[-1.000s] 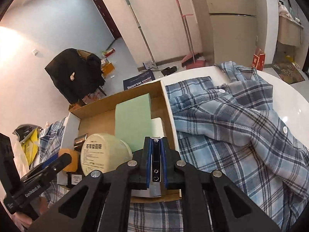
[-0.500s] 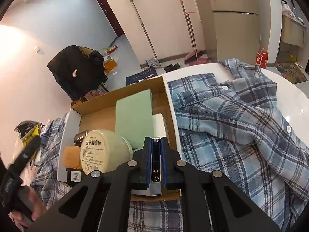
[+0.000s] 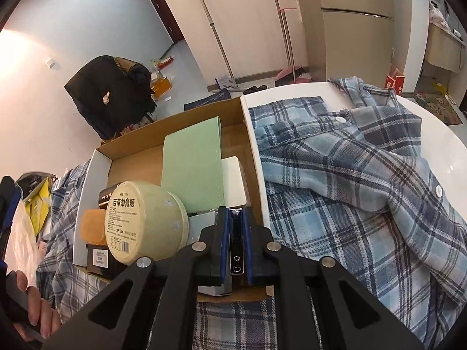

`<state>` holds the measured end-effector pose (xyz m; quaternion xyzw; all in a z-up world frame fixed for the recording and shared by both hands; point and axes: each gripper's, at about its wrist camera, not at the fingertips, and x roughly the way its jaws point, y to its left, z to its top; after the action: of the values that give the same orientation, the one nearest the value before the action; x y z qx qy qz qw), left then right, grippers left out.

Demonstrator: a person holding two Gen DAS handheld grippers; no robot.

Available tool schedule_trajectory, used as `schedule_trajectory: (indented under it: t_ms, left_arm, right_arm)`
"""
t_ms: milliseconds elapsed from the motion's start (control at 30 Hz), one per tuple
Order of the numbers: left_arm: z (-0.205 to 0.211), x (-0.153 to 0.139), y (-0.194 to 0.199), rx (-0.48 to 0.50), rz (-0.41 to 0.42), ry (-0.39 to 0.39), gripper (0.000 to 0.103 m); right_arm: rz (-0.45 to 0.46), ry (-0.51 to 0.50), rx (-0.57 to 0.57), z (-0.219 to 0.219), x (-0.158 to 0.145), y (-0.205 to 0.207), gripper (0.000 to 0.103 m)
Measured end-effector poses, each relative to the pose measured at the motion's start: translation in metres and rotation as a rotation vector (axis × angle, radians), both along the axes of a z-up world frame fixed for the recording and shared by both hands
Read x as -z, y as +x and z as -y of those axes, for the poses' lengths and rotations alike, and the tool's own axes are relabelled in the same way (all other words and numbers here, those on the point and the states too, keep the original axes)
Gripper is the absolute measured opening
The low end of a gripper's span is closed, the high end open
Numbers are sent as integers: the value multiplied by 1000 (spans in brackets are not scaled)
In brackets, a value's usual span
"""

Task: Organize rigid objects

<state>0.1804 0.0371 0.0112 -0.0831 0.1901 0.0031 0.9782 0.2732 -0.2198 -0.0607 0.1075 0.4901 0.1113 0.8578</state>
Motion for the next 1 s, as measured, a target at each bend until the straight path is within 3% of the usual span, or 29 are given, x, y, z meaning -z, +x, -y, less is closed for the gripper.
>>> schedule_trajectory:
  t_ms: [33, 100, 233, 300, 367, 400, 633, 700, 833, 933, 1000]
  left_arm:
    - [0, -2, -1, -1, 7, 10, 92]
    - [3, -11, -6, 9, 21, 67, 93]
    - [-1, -45, -34, -47, 122, 140, 93]
    - [-2, -67, -55, -48, 193, 114, 93]
    - [-3, -89, -76, -40, 244, 83, 103]
    - [-3, -99, -89, -32, 277, 73, 103]
    - [14, -139, -183, -11, 433, 177, 103]
    - [17, -143, -204, -19, 448, 166, 103]
    - [32, -146, -230, -32, 386, 180, 103]
    - [29, -146, -255, -7, 404, 118, 103]
    - [27, -146, -270, 0, 421, 86, 103]
  right_arm:
    - [7, -1, 0, 0, -2, -1, 11]
    - [18, -5, -2, 0, -10, -4, 22]
    - [81, 27, 7, 4, -43, -21, 24]
    - [149, 32, -11, 5, -70, -37, 24]
    - [228, 7, -8, 6, -97, -57, 24]
    - [267, -3, -5, 8, -110, -69, 24]
    - [494, -20, -11, 23, -178, -152, 24]
    - [542, 5, -11, 29, -193, -177, 24]
    - [615, 17, -12, 37, -212, -219, 25]
    - [653, 30, -7, 43, -219, -247, 40]
    - [679, 25, -3, 44, -218, -263, 42]
